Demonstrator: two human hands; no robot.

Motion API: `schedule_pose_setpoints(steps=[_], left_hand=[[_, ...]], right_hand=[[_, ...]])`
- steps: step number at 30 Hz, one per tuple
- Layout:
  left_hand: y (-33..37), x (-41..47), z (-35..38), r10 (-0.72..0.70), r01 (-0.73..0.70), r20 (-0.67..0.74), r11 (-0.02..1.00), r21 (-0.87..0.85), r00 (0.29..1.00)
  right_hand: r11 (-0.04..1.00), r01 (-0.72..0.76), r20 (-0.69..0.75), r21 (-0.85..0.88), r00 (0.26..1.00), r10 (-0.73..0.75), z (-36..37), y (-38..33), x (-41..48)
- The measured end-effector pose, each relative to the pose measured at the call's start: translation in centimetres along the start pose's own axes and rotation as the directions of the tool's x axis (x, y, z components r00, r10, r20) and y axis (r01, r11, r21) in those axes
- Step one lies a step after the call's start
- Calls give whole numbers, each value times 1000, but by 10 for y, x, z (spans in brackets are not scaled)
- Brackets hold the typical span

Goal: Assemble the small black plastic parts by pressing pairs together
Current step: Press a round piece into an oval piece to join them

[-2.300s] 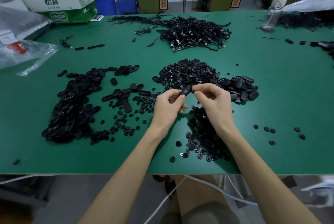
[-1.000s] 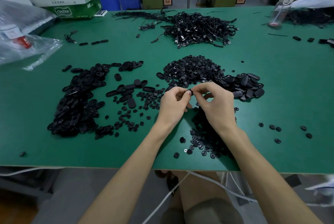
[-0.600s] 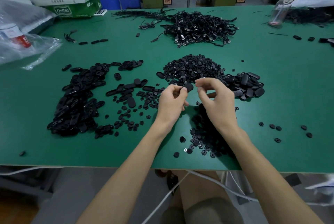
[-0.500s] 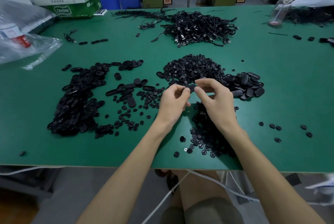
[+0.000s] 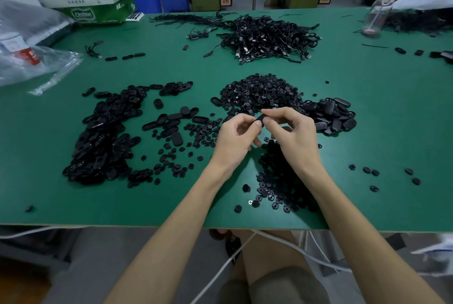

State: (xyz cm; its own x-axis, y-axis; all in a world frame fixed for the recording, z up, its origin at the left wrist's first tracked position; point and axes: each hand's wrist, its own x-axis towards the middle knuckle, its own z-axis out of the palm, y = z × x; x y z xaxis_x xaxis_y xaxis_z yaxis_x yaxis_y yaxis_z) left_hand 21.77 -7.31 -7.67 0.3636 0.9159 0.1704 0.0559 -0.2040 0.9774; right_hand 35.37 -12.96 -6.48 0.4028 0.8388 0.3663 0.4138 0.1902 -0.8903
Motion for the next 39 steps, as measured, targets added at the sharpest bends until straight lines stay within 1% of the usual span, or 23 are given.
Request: schedule_pose_setpoints(steps=[11, 17, 23, 26, 31, 34, 39], left_hand=[[0, 1, 0, 15, -15, -2, 997, -70, 1000], [-2, 2, 1, 6, -7, -29, 1000, -23, 1000], [0, 0, 2, 32, -28, -36, 996, 86, 999], [0, 1, 2, 28, -25, -26, 994, 106, 999], [1, 1, 0, 29, -27, -15, 995, 91, 999], [1, 1, 0, 23, -22, -17, 998, 56, 1000], [2, 0, -1, 43, -42, -24, 998, 56, 999]], right_hand=[[999, 27, 11, 26, 1000, -28, 2, 2, 0], [999, 30, 25, -16, 999, -30, 4, 4, 1], [1000, 19, 25, -19, 1000, -18, 3, 4, 1], [1000, 19, 34, -24, 999, -18, 4, 4, 1], [998, 63, 37, -16, 997, -62, 5, 1, 0], [999, 48, 26, 0, 998, -48, 5, 1, 1], [1000, 22, 38, -13, 999, -21, 6, 2, 1]])
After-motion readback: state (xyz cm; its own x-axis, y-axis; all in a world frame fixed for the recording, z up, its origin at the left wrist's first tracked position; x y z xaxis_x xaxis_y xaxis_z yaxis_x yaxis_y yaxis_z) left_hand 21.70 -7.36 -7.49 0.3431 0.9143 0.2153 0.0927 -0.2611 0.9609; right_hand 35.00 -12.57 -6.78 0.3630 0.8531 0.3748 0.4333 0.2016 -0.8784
